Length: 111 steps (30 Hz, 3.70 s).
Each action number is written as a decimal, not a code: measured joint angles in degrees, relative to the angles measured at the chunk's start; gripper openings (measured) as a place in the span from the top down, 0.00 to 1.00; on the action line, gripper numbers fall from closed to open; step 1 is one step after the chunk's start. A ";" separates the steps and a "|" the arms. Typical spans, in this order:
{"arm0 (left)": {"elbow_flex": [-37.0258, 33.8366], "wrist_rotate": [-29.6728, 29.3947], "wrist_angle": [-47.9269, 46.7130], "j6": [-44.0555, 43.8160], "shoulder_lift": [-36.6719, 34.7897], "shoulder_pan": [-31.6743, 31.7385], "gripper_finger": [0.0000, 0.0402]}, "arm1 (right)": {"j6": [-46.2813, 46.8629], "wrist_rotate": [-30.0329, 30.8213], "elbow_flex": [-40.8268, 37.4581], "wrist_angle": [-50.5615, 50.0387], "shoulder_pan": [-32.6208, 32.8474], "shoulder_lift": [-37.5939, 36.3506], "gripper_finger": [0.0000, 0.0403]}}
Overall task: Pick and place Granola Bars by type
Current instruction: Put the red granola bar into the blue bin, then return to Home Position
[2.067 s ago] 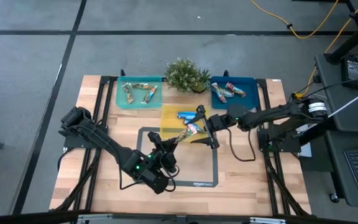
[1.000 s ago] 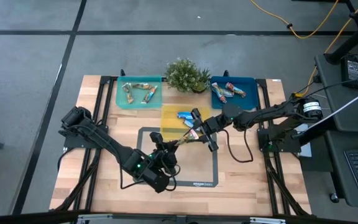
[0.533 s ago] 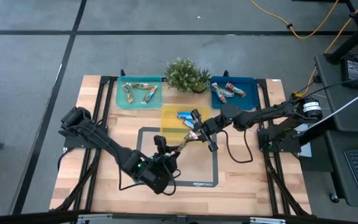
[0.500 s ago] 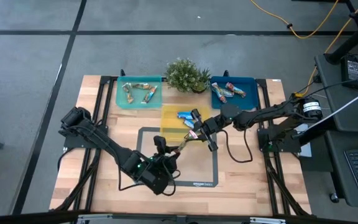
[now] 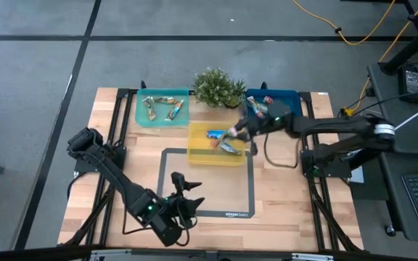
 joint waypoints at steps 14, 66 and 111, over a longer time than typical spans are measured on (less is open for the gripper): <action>0.00 -1.31 -6.98 -9.63 0.00 1.50 0.37 | -0.82 28.46 0.10 -47.25 -11.75 -33.74 0.86; 0.00 -0.33 -8.30 -10.72 0.02 3.26 0.38 | 4.54 17.30 -14.26 -29.81 -34.95 -32.56 0.27; -73.32 35.58 52.66 0.17 -62.12 47.52 0.99 | -18.94 17.76 -30.63 -16.90 10.09 -52.93 0.99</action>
